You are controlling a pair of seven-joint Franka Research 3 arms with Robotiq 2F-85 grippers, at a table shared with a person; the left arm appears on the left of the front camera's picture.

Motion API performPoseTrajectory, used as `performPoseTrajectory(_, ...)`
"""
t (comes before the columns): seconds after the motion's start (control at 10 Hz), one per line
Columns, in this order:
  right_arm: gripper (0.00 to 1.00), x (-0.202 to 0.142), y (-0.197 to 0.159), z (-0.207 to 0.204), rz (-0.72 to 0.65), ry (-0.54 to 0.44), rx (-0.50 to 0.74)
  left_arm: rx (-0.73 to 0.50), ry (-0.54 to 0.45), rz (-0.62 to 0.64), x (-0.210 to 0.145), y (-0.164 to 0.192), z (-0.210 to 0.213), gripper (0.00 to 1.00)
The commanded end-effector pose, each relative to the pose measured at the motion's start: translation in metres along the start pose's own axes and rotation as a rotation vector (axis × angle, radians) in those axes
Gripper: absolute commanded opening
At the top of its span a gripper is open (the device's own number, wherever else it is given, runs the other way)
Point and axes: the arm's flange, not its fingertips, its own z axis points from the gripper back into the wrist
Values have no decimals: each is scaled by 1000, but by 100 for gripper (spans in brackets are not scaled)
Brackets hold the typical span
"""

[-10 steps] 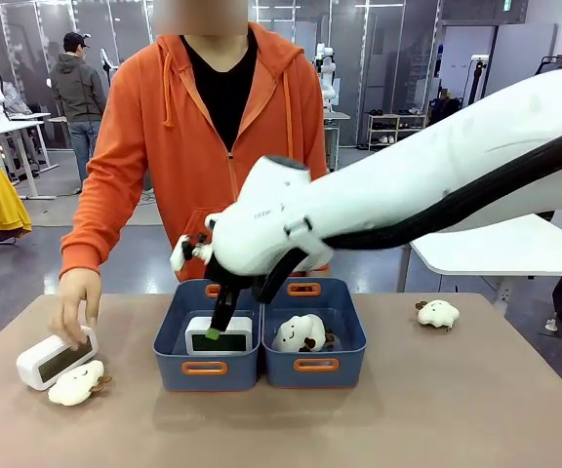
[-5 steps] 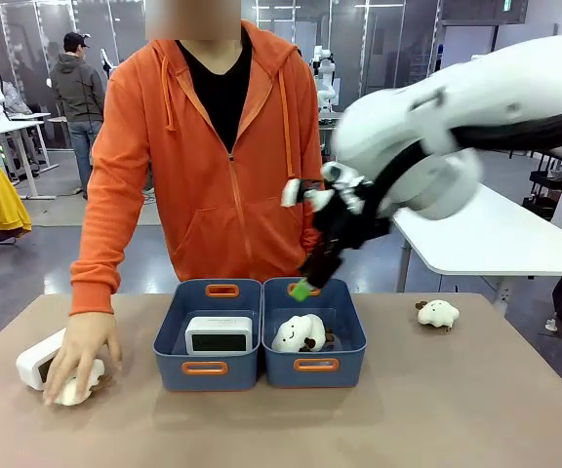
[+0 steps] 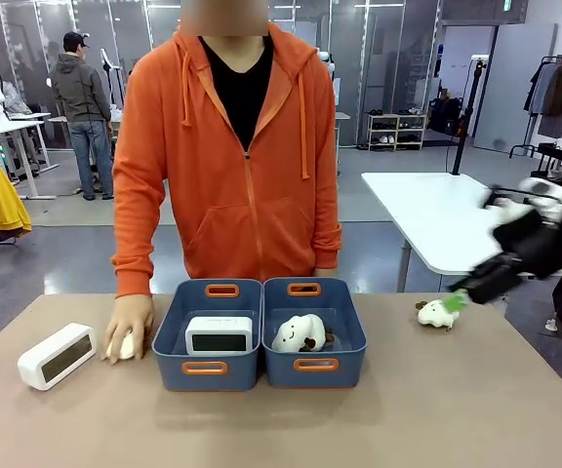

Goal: Sort the digital clocks into the basket.
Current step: Pick up the Digital clock from the table and place it into the empty Plastic storage basket.

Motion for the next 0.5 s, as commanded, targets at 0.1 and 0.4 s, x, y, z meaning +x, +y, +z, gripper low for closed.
performPoseTrajectory(0.1, 100, -33, 11, 49, -98, -62, -110, -17, -5, -7, 0, 0, 0, 100)
performPoseTrajectory(0.4, 100, -31, 2, 56, -135, -92, -221, -17, -5, -7, 0, 0, 0, 100)
